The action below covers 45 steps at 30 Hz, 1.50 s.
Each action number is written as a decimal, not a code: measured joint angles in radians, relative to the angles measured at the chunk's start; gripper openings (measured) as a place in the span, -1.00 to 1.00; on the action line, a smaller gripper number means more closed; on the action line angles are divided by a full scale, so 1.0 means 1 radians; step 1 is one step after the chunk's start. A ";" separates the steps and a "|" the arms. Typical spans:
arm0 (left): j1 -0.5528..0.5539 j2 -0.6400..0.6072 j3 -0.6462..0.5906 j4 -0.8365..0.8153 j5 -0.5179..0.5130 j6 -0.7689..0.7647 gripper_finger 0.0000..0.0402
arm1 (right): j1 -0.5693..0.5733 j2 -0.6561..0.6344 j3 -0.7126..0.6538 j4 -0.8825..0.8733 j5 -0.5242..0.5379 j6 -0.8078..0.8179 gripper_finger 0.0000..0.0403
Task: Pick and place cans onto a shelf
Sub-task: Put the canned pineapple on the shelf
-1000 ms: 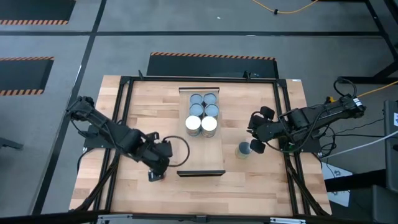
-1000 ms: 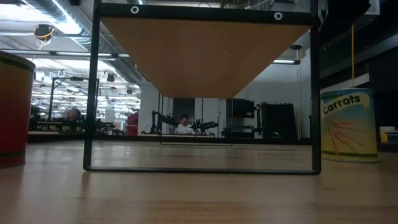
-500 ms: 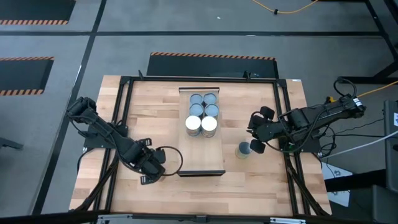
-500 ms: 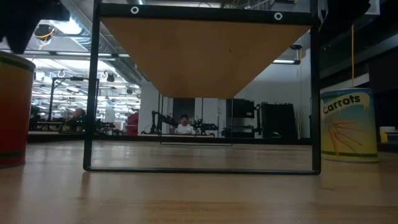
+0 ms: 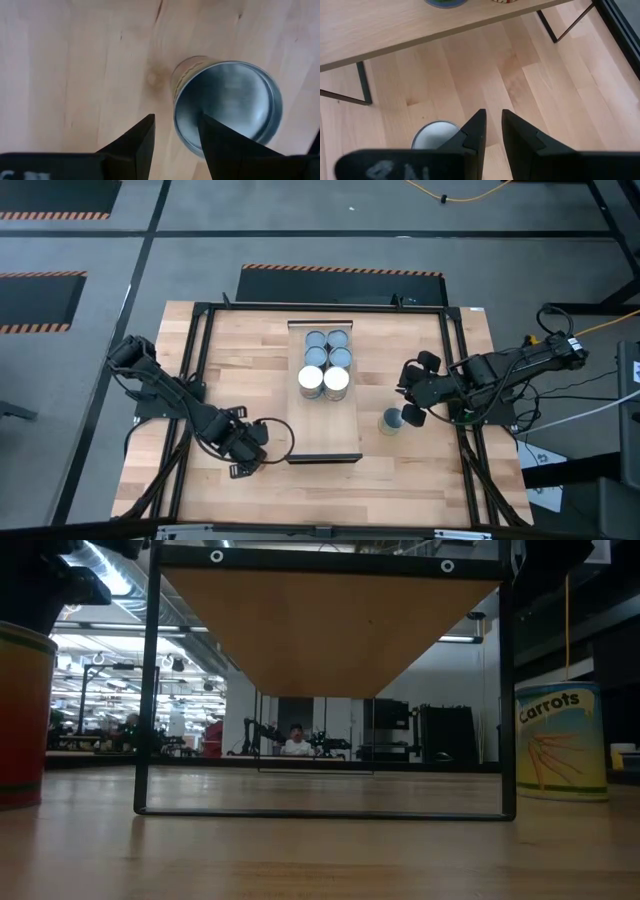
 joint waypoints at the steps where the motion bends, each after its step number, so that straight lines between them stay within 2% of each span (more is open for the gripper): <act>1: 0.000 -0.003 -0.005 0.010 0.001 0.000 -0.27 | 0.000 0.000 0.000 0.000 0.000 0.000 -0.67; 9: 0.000 -0.004 -0.012 0.013 0.000 0.000 -0.33 | 0.000 0.000 0.000 0.000 0.000 0.000 -0.67; 24: 0.000 -0.002 -0.013 0.012 -0.004 0.000 -0.98 | 0.000 0.000 0.000 0.000 0.000 -0.001 -0.67; 34: 0.000 -0.001 0.000 0.004 0.003 0.001 -0.99 | 0.000 0.000 0.000 0.000 0.000 0.000 -0.67; 39: 0.000 0.002 0.070 -0.022 0.005 0.008 -1.00 | 0.000 0.000 0.000 0.002 0.000 0.000 -0.67; 45: 0.000 0.000 0.194 -0.132 0.005 0.014 -1.00 | 0.000 0.001 0.000 0.005 0.000 0.000 -0.67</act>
